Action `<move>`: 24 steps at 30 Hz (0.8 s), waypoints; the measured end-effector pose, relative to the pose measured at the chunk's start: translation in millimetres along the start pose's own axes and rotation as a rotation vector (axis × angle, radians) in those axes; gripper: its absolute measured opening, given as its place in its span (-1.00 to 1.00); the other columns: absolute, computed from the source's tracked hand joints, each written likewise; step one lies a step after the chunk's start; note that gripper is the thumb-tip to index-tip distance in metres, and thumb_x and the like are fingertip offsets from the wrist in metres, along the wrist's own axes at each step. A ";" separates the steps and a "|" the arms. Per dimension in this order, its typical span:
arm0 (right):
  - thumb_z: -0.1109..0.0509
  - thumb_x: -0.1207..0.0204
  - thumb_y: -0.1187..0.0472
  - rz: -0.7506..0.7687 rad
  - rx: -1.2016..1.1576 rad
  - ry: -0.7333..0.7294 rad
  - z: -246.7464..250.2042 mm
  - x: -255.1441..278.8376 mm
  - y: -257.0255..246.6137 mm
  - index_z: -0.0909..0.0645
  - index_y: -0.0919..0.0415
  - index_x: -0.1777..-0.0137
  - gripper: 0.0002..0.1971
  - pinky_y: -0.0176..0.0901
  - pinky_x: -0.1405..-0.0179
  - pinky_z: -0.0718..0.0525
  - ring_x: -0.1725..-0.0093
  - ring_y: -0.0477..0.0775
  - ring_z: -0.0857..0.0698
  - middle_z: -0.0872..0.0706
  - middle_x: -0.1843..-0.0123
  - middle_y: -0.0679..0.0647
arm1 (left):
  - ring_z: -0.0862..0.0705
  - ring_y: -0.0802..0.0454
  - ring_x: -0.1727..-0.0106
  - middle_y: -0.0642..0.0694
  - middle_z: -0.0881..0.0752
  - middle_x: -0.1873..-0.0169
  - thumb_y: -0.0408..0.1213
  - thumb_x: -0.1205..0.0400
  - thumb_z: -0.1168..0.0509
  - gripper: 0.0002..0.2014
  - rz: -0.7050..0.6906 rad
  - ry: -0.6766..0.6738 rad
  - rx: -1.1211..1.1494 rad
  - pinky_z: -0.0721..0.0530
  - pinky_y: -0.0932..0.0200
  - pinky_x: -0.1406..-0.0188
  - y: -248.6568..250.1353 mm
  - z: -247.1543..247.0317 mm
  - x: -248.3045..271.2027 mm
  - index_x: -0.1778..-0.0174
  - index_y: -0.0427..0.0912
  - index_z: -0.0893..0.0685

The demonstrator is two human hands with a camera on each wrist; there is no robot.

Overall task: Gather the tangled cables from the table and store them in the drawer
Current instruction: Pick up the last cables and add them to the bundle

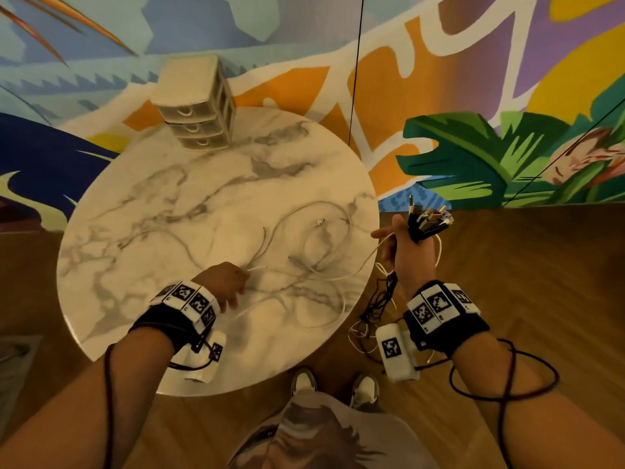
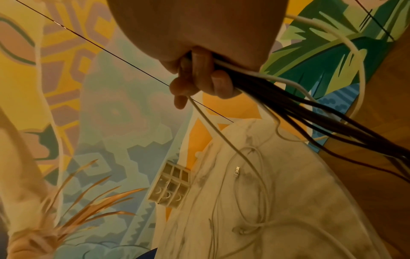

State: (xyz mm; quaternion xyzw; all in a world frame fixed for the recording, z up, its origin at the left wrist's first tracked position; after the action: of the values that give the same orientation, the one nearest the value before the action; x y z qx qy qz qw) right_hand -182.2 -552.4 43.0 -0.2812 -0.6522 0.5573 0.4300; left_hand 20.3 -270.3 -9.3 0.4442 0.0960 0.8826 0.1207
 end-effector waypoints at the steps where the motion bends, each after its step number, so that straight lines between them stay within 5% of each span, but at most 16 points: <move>1: -0.20 -0.70 0.10 0.007 0.004 -0.004 -2.0 -0.3 -0.1 -0.68 0.49 0.18 -0.55 -0.23 0.59 -0.36 0.68 -0.10 -0.40 -0.53 0.66 -0.03 | -0.39 -0.01 0.68 -0.30 -0.72 0.43 -0.07 -0.74 -0.04 -0.59 -0.004 -0.027 0.113 -0.27 0.33 0.67 2.9 -4.1 4.8 0.15 -0.32 -0.62; 4: -0.19 -0.70 0.13 0.025 0.003 -0.008 -7.7 -0.7 -4.1 -0.66 0.55 0.17 -0.55 -0.24 0.59 -0.37 0.69 -0.10 -0.40 -0.54 0.68 -0.05 | -0.35 0.00 0.74 -0.28 -0.67 0.53 -0.08 -0.74 -0.04 -0.58 -0.131 -0.115 0.454 -0.22 0.37 0.70 37.4 -16.5 30.0 0.16 -0.34 -0.62; 9: -0.19 -0.70 0.05 0.032 0.060 0.028 12.9 -6.4 -12.3 -0.72 0.27 0.33 -0.54 -0.34 0.64 -0.38 0.69 -0.10 -0.40 -0.49 0.69 -0.03 | -0.71 -0.17 0.44 -0.35 -0.74 0.37 -0.09 -0.75 -0.02 -0.55 -0.374 -0.426 0.760 -0.67 0.15 0.40 136.5 -67.5 84.4 0.10 -0.40 -0.64; 13: -0.17 -0.70 0.01 -0.003 0.108 0.079 47.5 -10.0 -14.8 -0.71 0.19 0.35 -0.53 -0.30 0.57 -0.42 0.64 -0.07 -0.46 -0.52 0.67 -0.01 | -0.75 -0.06 0.39 -0.23 -0.76 0.41 -0.19 -0.74 -0.07 -0.63 -0.287 -0.460 0.626 -0.68 0.14 0.23 155.9 -133.9 68.9 0.17 -0.35 -0.66; 15: -0.16 -0.70 0.02 -0.007 0.134 0.073 63.4 -9.7 -15.1 -0.71 0.24 0.31 -0.53 -0.30 0.56 -0.40 0.65 -0.08 -0.45 -0.53 0.66 -0.01 | -0.77 -0.02 0.24 -0.22 -0.72 0.28 -0.28 -0.71 -0.12 -0.76 -0.301 -0.437 0.255 -0.64 0.23 0.23 145.4 -167.1 52.0 0.12 -0.29 -0.65; 18: -0.16 -0.71 0.03 -0.036 0.169 0.057 81.8 -4.6 -13.3 -0.71 0.26 0.30 -0.54 -0.35 0.62 -0.38 0.67 -0.10 -0.44 -0.56 0.66 0.00 | -0.63 -0.22 -0.20 -0.32 -0.65 -0.13 -0.16 -0.71 -0.14 -0.70 -0.456 -0.257 -0.402 -0.53 0.10 -0.08 138.5 -185.0 36.7 -0.19 -0.30 -0.59; 21: -0.17 -0.71 0.05 -0.087 0.181 0.021 88.7 5.5 -10.9 -0.71 0.27 0.30 -0.55 -0.41 0.68 -0.37 0.71 -0.15 -0.45 -0.56 0.64 0.04 | -0.54 -0.25 -0.26 -0.29 -0.51 -0.29 0.04 -0.59 -0.25 -0.41 -0.605 -0.095 -0.285 -0.52 -0.05 -0.27 173.7 -173.6 40.4 -0.47 -0.20 -0.35; 24: -0.19 -0.69 0.02 -0.104 0.217 -0.072 82.9 15.7 -9.7 -0.72 0.25 0.29 -0.55 -0.40 0.64 -0.41 0.68 -0.13 -0.48 -0.56 0.60 0.08 | -0.65 -0.16 -0.11 -0.22 -0.64 -0.12 -0.08 -0.55 -0.34 -0.38 -0.865 -0.119 -0.029 -0.61 0.05 -0.07 241.0 -168.3 68.1 -0.53 -0.10 -0.35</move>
State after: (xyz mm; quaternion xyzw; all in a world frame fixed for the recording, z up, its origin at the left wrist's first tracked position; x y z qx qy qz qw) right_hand -261.0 -581.5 55.6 -0.1787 -0.6168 0.6111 0.4628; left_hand -185.5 -490.1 10.4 0.4114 0.2536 0.7250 0.4908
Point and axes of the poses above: each hand's wrist, its own x-axis away from the middle knuckle, its own z-axis out of the back of the hand, y = z × x, the point moved 10 cm from there along -x, towards the middle knuckle
